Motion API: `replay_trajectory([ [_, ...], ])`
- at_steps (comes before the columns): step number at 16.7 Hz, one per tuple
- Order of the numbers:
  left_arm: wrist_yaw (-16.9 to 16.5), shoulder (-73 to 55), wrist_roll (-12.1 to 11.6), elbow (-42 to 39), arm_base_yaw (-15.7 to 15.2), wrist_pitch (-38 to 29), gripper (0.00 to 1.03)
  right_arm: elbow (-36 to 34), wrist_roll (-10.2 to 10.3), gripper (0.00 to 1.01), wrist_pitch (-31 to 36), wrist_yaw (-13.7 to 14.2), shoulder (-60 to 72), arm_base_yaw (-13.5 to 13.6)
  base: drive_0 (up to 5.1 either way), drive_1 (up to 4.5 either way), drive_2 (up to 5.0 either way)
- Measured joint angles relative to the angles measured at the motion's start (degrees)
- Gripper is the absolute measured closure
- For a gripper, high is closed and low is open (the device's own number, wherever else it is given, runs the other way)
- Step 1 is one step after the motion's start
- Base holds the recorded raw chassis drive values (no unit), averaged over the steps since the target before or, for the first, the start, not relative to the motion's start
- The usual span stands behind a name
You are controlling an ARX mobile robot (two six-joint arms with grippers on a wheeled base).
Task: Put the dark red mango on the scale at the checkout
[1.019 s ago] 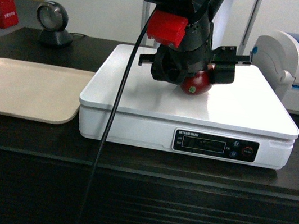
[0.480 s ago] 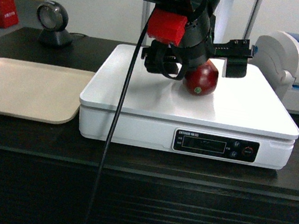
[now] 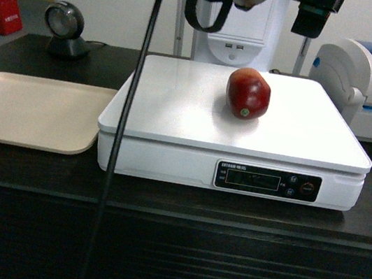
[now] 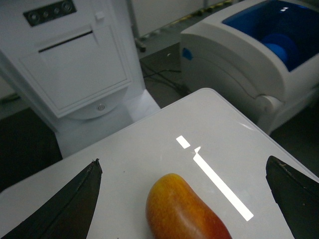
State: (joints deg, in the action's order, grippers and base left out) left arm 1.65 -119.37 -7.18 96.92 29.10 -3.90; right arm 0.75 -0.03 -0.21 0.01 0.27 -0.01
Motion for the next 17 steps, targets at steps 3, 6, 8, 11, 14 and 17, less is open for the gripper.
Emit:
replay_trajectory([
  [3, -11.72, 11.04, -7.04, -12.68, -6.29, -11.06, 0.05, 0.00, 0.00, 0.03, 0.00, 0.00, 0.00, 0.00, 0.0, 0.00, 0.0],
  [6, -20.24, 21.11, -4.96, -22.23, -15.69, -15.54, 0.05, 0.00, 0.00, 0.03, 0.00, 0.00, -0.02, 0.00, 0.0, 0.00, 0.0],
  [8, -25.24, 27.47, -1.03, -28.17, -21.35, -17.66, 0.05, 0.00, 0.00, 0.03, 0.02, 0.00, 0.00, 0.00, 0.0, 0.00, 0.0],
  [11, -25.57, 37.05, 7.10, -36.02, -30.12, -20.61, 0.05, 0.00, 0.00, 0.03, 0.00, 0.00, 0.00, 0.00, 0.0, 0.00, 0.0],
  [14, -22.08, 43.74, 11.08, -41.05, -39.23, -23.23, 0.05, 0.00, 0.00, 0.03, 0.00, 0.00, 0.00, 0.00, 0.0, 0.00, 0.0],
  [17, -22.12, 48.57, 13.05, -46.49, -44.63, -24.87, 0.05, 0.00, 0.00, 0.03, 0.00, 0.00, 0.00, 0.00, 0.0, 0.00, 0.0],
])
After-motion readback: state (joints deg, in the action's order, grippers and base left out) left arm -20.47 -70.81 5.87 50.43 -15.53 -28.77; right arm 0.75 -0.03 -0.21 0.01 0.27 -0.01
